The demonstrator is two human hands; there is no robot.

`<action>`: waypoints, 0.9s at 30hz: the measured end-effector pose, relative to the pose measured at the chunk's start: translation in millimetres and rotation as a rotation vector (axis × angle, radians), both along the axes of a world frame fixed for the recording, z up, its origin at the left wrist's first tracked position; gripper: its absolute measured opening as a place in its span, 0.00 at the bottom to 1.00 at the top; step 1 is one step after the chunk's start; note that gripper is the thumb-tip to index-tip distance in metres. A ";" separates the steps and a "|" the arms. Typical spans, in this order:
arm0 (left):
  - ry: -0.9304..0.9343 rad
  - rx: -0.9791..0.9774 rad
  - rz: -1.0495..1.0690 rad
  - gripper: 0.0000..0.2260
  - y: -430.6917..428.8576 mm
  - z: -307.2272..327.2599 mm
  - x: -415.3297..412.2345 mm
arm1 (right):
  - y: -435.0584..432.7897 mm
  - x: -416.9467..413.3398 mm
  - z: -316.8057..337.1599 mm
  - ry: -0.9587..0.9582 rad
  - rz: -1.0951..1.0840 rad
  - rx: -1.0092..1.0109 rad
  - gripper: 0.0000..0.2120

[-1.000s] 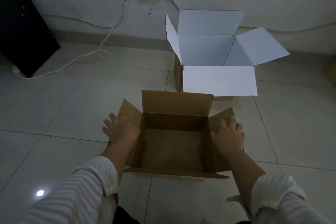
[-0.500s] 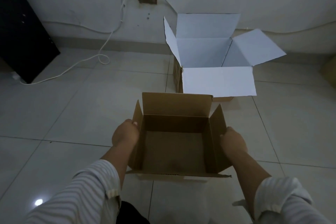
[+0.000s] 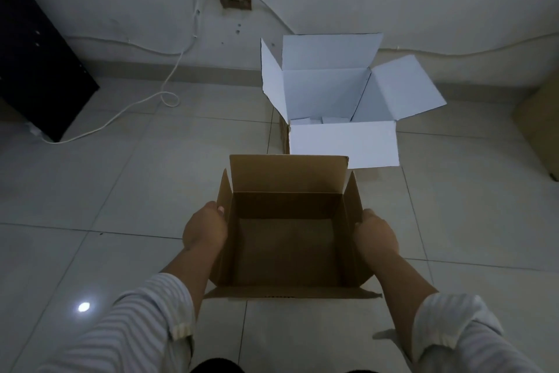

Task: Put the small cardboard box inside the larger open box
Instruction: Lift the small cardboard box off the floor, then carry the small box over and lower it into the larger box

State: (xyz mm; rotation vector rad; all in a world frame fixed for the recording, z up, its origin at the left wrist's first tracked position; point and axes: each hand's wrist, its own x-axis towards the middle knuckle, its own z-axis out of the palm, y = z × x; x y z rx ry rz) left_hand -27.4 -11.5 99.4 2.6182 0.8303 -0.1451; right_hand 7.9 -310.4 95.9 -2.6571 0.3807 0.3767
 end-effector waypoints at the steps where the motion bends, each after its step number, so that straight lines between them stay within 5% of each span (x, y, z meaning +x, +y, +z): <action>1: 0.001 0.003 -0.004 0.14 -1.7 19.5 -0.7 | -2.4 -0.1 20.1 0.007 0.003 -0.001 0.05; 16: -0.102 0.014 -0.033 0.14 -39.5 290.0 67.1 | -48.3 69.5 302.1 -0.082 0.054 0.000 0.08; 27: -0.212 0.007 -0.074 0.15 -74.5 328.0 193.1 | -83.5 188.2 346.3 -0.176 0.062 -0.008 0.07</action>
